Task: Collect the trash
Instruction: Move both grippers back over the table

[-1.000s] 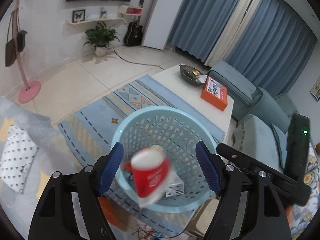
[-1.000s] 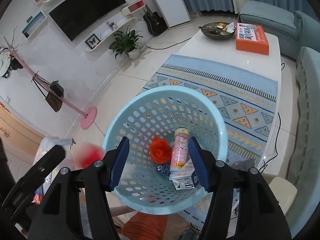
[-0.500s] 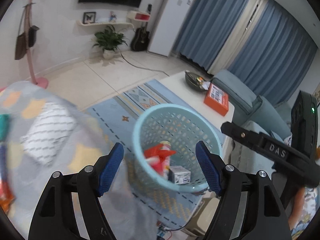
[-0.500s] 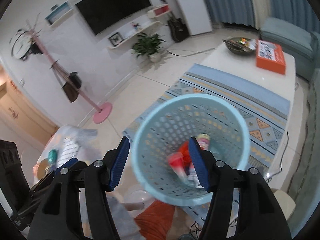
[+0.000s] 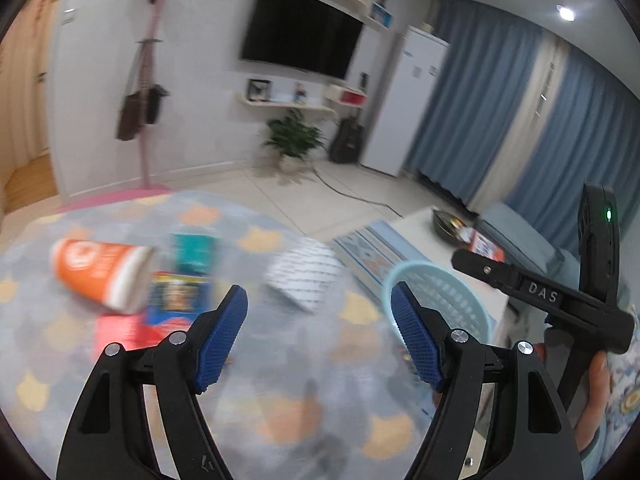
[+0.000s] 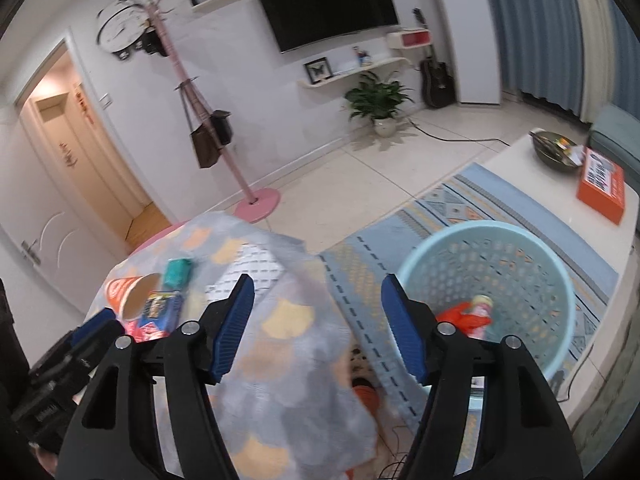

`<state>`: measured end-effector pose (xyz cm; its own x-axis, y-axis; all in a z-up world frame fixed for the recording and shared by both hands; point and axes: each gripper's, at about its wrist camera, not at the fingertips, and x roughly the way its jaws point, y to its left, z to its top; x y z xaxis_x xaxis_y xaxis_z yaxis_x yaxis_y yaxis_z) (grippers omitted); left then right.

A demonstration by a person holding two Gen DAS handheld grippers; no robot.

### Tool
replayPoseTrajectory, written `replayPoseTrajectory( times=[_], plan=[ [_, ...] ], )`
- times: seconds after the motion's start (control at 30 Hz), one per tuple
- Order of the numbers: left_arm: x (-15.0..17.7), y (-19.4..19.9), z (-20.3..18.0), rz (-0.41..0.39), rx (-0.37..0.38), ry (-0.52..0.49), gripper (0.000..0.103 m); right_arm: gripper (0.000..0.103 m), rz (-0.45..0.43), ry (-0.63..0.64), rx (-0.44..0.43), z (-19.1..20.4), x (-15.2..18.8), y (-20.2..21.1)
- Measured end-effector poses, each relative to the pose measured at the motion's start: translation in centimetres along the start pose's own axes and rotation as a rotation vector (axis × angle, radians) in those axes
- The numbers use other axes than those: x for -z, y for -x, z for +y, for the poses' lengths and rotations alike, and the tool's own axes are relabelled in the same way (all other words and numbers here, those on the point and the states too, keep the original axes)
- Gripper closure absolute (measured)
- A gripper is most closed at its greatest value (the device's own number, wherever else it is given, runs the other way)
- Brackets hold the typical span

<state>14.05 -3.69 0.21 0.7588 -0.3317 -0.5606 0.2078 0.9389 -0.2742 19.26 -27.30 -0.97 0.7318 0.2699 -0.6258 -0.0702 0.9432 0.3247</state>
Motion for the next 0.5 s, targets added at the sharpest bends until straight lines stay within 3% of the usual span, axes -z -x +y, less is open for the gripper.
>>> replayPoseTrajectory(
  times=[0.23, 0.5],
  plan=[
    [-0.6, 2.2, 7.1, -0.029, -0.115, 0.138, 0.027, 0.033, 0.039, -0.012, -0.039, 2.4, 0.2, -4.4],
    [-0.3, -0.3, 12.0, 0.011, -0.292, 0.233, 0.019, 0.029, 0.099, 0.009, -0.023, 4.9, 0.6, -9.5]
  ],
)
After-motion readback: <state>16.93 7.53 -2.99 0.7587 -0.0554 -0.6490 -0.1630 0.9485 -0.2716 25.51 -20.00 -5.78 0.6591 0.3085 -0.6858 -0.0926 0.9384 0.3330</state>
